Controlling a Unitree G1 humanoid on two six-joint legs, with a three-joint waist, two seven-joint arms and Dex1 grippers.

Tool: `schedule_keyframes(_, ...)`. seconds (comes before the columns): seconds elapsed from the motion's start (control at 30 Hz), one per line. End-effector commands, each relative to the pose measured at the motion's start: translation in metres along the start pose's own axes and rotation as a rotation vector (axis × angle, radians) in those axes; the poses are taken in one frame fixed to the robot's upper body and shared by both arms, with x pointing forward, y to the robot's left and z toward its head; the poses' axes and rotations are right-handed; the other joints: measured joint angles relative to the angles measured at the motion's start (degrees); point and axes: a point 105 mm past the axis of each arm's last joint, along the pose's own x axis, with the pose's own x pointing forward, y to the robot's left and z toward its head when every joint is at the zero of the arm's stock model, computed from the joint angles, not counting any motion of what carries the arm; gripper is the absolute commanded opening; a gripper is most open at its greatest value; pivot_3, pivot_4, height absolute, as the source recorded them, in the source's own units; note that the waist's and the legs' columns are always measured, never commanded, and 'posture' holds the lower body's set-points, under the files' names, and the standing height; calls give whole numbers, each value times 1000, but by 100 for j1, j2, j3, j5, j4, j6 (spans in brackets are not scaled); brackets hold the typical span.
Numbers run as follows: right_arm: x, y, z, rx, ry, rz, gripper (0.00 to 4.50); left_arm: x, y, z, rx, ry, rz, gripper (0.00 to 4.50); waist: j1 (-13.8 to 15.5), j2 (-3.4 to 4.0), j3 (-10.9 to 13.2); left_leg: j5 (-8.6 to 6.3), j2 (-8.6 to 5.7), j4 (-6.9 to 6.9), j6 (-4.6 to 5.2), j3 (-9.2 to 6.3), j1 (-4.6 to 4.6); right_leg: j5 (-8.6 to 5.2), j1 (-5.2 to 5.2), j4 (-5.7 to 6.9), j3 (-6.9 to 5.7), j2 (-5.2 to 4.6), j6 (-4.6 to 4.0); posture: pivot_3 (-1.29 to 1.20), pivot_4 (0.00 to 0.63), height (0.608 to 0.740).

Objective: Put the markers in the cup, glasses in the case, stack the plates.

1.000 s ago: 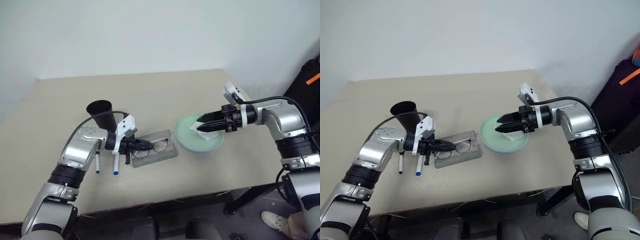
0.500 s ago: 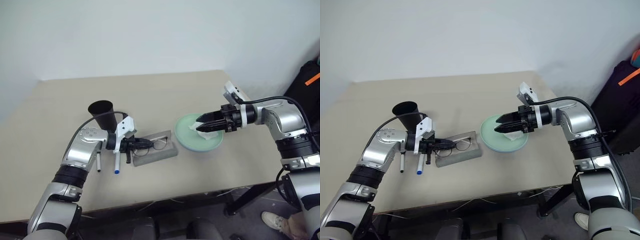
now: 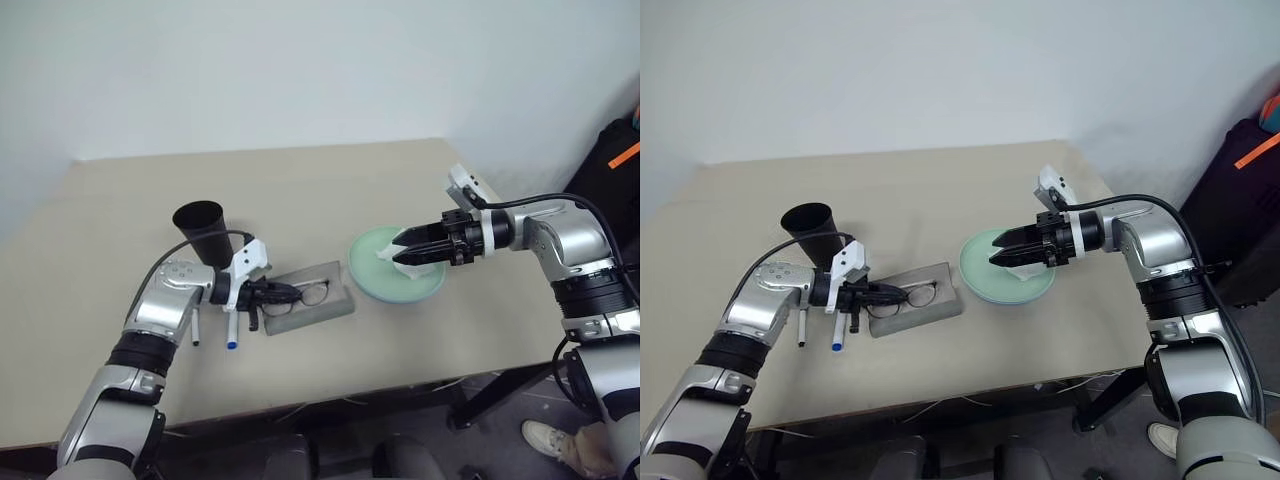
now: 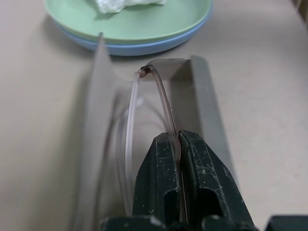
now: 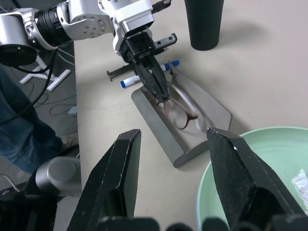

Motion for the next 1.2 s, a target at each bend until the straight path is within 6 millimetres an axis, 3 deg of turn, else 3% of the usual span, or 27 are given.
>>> schedule_keyframes(0.03, -1, 4, 10, -51, -13, 6, 2343, 3, -7, 10, 14, -26, -38, 34, 0, 0, 0, 0, 0, 0, 0, 0, 0, 0, 0, 0, 0, 0, 0, 0, 0, 740)
schedule_keyframes(0.27, 0, 4, 10, -52, -13, 8, 2343, 11, -16, 4, 4, 3, -66, 34, 0, 0, 0, 0, 0, 0, 0, 0, 0, 0, 0, 0, 0, 0, 0, 0, 0, 740)
schedule_keyframes(0.5, 1, 3, 10, -50, -13, 7, 2343, 9, -9, 4, 0, 17, -30, 34, 0, 0, 0, 0, 0, 0, 0, -1, 0, 0, 1, 0, 0, 0, 1, 0, 0, 740)
schedule_keyframes(0.6, 1, 2, 10, -51, -13, 5, 2343, 4, 2, 11, 12, 16, 19, 625, 0, 0, 0, 0, 0, 0, 0, -1, 0, 0, 0, 0, 0, 0, -1, 0, 0, 740)
schedule_keyframes(0.8, 2, 2, 10, -55, -13, 6, 2343, -3, 17, 34, 134, -30, 100, 2565, 2, 0, 0, 0, 0, 1, 1, 0, 0, 0, 1, 0, 0, 0, 0, 0, 0, 740)
schedule_keyframes(0.9, 1, 1, 11, -57, -12, 7, 2343, -9, 17, 60, 176, -113, 103, 2565, 0, -1, 1, 0, 0, 0, 0, 0, -2, 0, -1, -1, 0, 1, 1, 0, 0, 740)
schedule_keyframes(1.03, 2, 1, 12, -61, -11, 7, 2343, -17, 26, 81, 214, -177, 167, 2565, 2, -1, 0, 1, 0, 1, 1, -1, -1, 2, 2, -1, 0, 1, 3, 0, 0, 740)
schedule_keyframes(1.13, 2, 1, 12, -62, -12, 8, 2343, -20, 37, 81, 221, -177, 230, 2565, 1, -1, 0, 1, 0, 2, 2, 0, -1, 2, 3, 0, 0, 2, 4, 0, 0, 740)
schedule_keyframes(1.2, 2, 1, 12, -63, -13, 10, 2343, -22, 49, 74, 202, -152, 296, 2197, -1, -1, 0, 1, 0, 2, 2, -1, -1, 3, 3, 0, 0, 3, 5, 0, 0, 740)
